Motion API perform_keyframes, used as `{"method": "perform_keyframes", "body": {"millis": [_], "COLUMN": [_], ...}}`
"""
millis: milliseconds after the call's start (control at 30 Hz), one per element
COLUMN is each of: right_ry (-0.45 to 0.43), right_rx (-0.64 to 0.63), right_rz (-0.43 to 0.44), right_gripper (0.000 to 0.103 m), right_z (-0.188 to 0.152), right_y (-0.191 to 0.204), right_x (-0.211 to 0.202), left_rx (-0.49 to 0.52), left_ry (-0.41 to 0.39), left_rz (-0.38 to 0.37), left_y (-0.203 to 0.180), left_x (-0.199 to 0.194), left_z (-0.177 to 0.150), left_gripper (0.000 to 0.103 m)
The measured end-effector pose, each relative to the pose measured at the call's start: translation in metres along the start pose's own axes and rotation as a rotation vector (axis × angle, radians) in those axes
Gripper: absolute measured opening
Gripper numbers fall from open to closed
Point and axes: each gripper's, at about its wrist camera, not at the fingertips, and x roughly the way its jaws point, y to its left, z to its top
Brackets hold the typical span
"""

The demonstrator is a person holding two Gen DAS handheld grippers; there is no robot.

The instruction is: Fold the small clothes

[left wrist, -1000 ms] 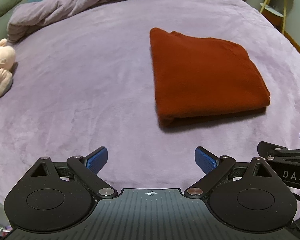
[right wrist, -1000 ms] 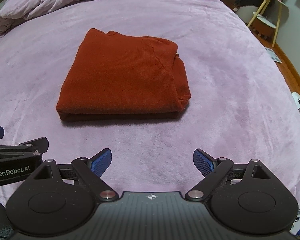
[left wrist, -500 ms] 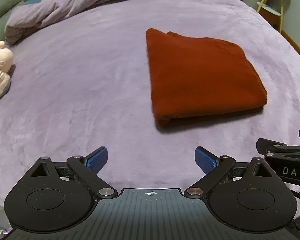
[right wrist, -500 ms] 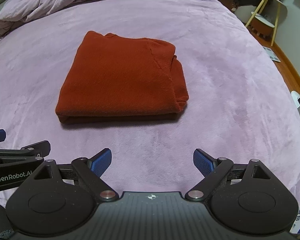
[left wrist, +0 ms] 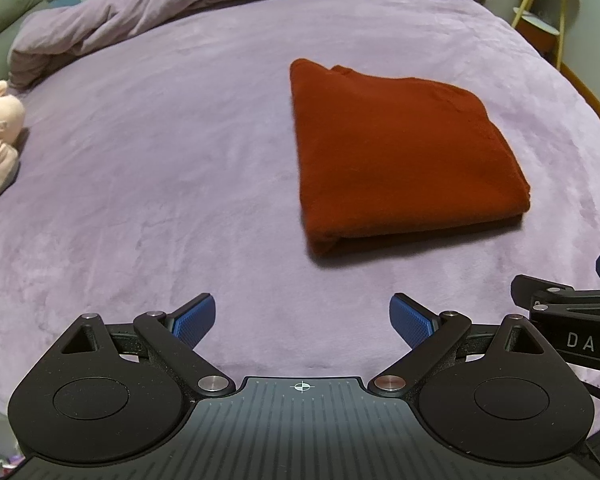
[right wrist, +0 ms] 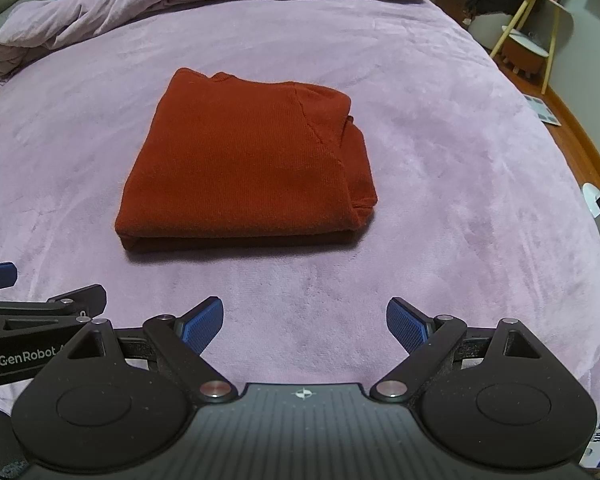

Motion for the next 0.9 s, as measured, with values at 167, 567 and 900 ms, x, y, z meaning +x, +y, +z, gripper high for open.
{"method": "perform_keyframes", "body": {"millis": [167,567,900], "right_ry": [0.0,-0.008,-0.015], "right_rx": [0.001,0.004,0.005], "right_rz": [-0.001,0.0,-0.001], "right_gripper": [0.089,0.089,0.089], "right_z": [0.0,-0.0005,-0.0018], "right_y": [-0.0004,0.0005,-0.001], "right_x": [-0.0004,-0.0028,-0.0036], "left_rx": [0.0,-0.008,-0.004], "left_ry": [0.001,0.0,0.001], "left_rz": [-0.002,-0.012,-0.021], "left_y": [-0.0004,0.001,-0.0002], "left_x": [-0.0007,-0.0019,-0.0026], "left_z": [0.0,-0.0007,-0.0011], "left_gripper": [0.097,0.097,0.097]}}
